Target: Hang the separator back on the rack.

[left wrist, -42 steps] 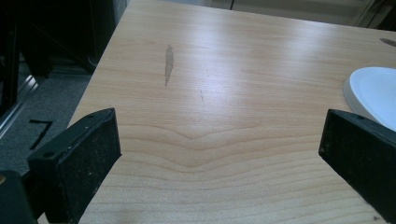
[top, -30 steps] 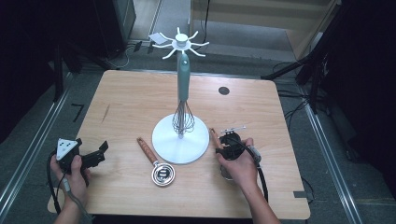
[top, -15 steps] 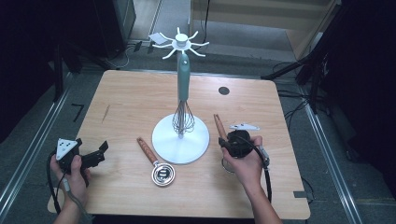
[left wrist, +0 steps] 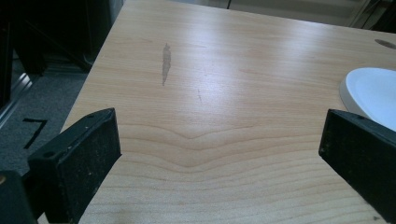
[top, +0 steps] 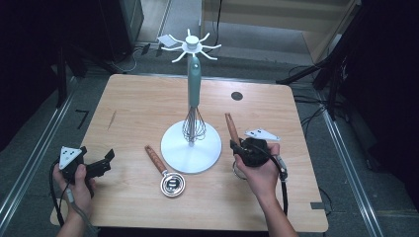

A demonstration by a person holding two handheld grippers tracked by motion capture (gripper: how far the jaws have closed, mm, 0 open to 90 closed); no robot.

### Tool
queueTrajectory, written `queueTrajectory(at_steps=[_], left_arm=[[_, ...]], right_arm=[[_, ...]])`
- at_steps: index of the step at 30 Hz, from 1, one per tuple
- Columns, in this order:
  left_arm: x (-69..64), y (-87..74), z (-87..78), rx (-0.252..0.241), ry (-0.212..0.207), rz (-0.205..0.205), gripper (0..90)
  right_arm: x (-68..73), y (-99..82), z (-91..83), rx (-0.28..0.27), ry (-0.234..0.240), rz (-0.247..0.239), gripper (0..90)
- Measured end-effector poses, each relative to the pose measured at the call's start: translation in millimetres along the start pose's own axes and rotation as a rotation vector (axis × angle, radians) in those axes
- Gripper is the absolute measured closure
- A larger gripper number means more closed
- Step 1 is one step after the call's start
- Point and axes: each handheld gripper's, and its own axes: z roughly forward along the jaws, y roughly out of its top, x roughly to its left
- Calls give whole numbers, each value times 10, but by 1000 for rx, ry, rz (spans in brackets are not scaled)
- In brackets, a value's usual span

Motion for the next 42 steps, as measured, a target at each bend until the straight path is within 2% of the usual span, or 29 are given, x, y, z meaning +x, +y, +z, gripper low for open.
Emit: queueTrajectory(at_steps=[16,27,30,42], left_arm=[[2,0,-2,-1,2,2,0],[1,-2,-5,-3,2,3,0],[0,-2,-5,-3,2,2,0],[-2,-2,-4,-3,3,2,0]], right_arm=[[132,106,-225,-146,47,-25,704],[200,190,-367,-218,70,-31,704],[228,222,-419,-258,76,-42,703],[304,320,-530,-349,102,-59,703]])
